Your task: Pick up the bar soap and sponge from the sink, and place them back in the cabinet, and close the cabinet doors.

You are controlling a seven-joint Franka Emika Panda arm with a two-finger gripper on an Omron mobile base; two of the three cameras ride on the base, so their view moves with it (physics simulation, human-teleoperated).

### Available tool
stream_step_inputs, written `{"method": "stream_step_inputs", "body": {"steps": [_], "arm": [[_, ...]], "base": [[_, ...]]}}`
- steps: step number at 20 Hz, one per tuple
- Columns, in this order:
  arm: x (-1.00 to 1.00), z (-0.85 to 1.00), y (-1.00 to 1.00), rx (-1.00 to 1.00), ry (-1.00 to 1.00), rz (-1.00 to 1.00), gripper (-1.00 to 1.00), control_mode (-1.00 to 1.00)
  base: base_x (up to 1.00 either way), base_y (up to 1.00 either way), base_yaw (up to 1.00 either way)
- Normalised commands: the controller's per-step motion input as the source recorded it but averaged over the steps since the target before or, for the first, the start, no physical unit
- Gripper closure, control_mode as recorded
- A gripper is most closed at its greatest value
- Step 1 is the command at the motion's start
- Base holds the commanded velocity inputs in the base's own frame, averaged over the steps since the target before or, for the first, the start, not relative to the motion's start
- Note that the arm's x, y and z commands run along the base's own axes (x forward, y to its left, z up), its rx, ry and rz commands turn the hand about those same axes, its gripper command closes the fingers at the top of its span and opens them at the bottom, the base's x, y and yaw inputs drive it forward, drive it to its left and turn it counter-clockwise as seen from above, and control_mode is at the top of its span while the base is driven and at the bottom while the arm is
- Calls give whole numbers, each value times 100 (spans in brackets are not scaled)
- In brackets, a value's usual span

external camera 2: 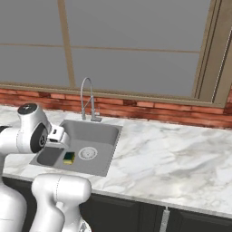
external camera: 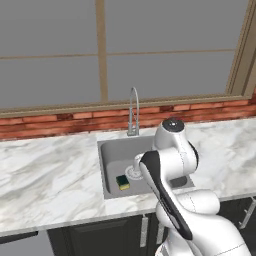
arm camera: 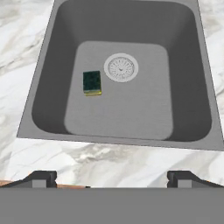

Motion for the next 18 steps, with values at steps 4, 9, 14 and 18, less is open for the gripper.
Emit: {"method": "stream_step_inputs", "body": {"steps": [4, 9, 14, 18], "arm": [[34, -34, 9, 0, 0, 0, -100, -100], [35, -34, 9, 0, 0, 0, -100, -100], [33, -36, 10, 0, 0, 0, -100, -100], [30, -38, 12, 0, 0, 0, -100, -100]], "base": [[0, 0, 0], [0, 0, 0], [0, 0, 0], [0, 0, 0]]}}
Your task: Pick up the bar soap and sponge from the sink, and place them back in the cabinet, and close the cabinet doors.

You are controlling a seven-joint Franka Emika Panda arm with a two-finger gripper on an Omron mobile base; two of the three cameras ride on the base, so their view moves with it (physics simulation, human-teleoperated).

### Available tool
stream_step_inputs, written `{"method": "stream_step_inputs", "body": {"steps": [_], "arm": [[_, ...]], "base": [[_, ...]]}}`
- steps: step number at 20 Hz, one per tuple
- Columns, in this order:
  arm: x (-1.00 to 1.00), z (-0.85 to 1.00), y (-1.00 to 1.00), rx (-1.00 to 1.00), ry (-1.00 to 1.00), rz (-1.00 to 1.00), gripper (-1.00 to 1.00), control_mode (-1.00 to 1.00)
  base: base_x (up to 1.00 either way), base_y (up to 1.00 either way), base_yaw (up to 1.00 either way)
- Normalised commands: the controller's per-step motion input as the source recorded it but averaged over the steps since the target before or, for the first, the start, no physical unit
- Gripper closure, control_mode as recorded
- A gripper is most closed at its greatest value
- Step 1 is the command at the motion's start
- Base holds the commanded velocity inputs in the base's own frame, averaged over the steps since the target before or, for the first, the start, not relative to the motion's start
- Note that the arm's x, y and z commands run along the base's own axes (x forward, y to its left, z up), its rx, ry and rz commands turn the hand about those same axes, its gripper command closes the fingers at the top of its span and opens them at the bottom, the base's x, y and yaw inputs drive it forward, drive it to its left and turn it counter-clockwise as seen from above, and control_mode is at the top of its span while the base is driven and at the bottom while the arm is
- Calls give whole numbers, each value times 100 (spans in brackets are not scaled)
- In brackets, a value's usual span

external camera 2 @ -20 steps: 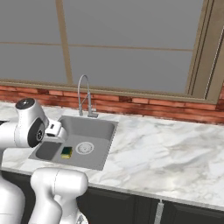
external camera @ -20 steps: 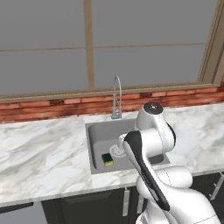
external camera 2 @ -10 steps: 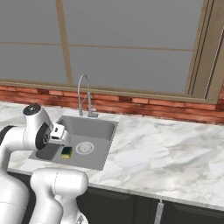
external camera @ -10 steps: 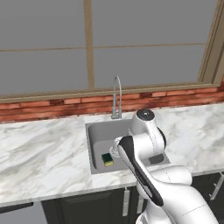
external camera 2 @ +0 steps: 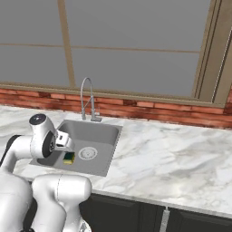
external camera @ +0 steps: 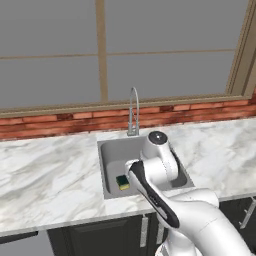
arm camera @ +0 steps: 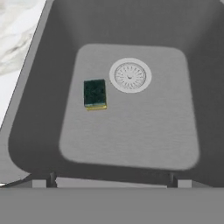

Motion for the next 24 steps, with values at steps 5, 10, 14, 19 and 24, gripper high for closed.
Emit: {"method": "stream_step_inputs", "body": {"steps": [5, 10, 14, 19, 24], "arm": [[28, -36, 10, 0, 0, 0, -100, -100], [25, -30, 5, 0, 0, 0, -100, -100], [22, -25, 1, 0, 0, 0, -100, -100], [16, -23, 0, 0, 0, 0, -100, -100], [16, -24, 1, 0, 0, 0, -100, -100]], "base": [[0, 0, 0], [0, 0, 0], [0, 0, 0], [0, 0, 0], [0, 0, 0]]}}
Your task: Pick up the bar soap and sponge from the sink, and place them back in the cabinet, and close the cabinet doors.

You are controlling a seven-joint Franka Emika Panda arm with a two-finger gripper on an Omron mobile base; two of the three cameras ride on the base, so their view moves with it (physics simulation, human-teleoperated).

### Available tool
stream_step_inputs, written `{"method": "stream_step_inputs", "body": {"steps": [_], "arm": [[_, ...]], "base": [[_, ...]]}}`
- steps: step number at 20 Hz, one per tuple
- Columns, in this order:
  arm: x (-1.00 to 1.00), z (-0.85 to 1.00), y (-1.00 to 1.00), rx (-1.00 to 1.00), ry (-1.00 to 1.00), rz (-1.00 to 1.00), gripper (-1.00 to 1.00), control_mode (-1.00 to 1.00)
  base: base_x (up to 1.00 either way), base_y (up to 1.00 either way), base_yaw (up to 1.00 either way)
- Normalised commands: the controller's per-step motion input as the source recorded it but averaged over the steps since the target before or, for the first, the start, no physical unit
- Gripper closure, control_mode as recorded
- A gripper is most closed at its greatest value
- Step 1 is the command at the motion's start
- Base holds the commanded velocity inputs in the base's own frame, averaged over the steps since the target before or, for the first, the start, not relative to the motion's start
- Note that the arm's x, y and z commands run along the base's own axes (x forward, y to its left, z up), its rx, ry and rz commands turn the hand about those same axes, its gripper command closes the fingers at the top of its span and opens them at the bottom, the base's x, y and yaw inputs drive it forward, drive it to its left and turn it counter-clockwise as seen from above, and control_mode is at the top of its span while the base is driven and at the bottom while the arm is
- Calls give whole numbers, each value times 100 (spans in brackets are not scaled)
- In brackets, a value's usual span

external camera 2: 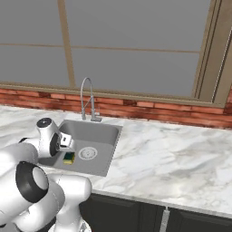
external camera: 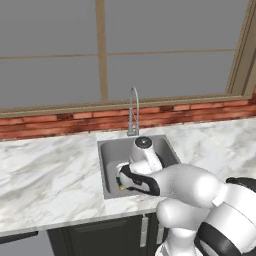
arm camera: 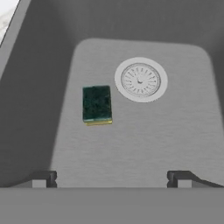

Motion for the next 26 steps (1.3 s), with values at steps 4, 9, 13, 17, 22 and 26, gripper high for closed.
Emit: {"method": "stream_step_inputs", "body": {"steps": [4, 9, 13, 17, 22, 26], "arm": [[20, -21, 6, 0, 0, 0, -100, -100], [18, -20, 4, 0, 0, 0, -100, -100], [21, -20, 5, 0, 0, 0, -100, -100], [23, -17, 9, 0, 0, 0, -100, -100], [15, -15, 13, 0, 0, 0, -100, -100], [17, -13, 12, 0, 0, 0, -100, -100]], "base": [[0, 0, 0], [0, 0, 0], [0, 0, 0], [0, 0, 0], [0, 0, 0], [0, 0, 0]]}}
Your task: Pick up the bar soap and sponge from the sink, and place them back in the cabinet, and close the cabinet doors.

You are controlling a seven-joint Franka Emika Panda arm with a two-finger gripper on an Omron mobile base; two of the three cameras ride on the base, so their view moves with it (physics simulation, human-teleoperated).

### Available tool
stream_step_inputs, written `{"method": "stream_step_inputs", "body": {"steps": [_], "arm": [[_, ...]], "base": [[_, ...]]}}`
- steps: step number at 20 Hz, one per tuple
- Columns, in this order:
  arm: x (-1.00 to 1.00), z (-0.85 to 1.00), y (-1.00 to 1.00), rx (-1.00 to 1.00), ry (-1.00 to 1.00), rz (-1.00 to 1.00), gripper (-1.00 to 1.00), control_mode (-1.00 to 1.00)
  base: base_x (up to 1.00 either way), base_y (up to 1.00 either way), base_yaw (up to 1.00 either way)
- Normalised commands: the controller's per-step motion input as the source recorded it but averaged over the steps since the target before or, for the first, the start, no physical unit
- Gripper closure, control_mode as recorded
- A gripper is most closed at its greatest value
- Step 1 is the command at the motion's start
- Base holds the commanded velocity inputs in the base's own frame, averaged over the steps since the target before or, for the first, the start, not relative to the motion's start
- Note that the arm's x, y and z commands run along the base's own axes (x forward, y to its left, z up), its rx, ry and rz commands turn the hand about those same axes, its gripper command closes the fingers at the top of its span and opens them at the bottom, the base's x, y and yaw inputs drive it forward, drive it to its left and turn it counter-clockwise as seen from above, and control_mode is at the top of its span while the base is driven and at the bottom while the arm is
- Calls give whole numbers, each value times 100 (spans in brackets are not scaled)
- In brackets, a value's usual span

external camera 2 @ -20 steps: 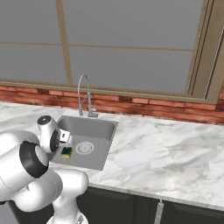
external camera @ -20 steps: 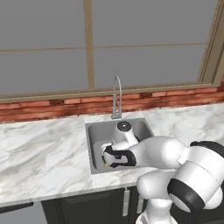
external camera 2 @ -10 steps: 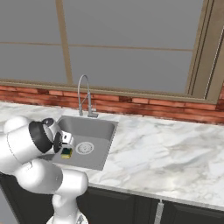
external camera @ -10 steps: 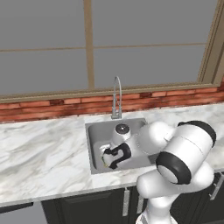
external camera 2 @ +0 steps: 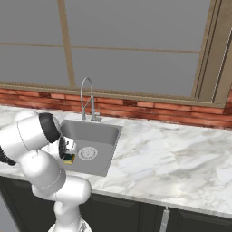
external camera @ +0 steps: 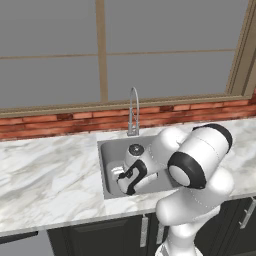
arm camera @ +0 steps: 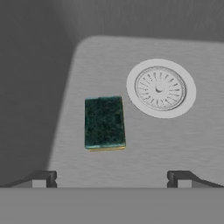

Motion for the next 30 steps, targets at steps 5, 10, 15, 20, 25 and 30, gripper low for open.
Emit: {"method": "stream_step_inputs", "body": {"steps": [5, 10, 15, 20, 25, 30], "arm": [[26, -14, 5, 0, 0, 0, -100, -100], [26, -15, 1, 0, 0, 0, -100, -100], [9, -21, 7, 0, 0, 0, -100, -100], [2, -18, 15, 0, 2, 0, -100, -100], [0, -15, 21, 0, 3, 0, -100, -100], [5, -14, 22, 0, 2, 0, -100, -100]], "base": [[0, 0, 0], [0, 0, 0], [0, 0, 0], [0, 0, 0], [0, 0, 0], [0, 0, 0]]}}
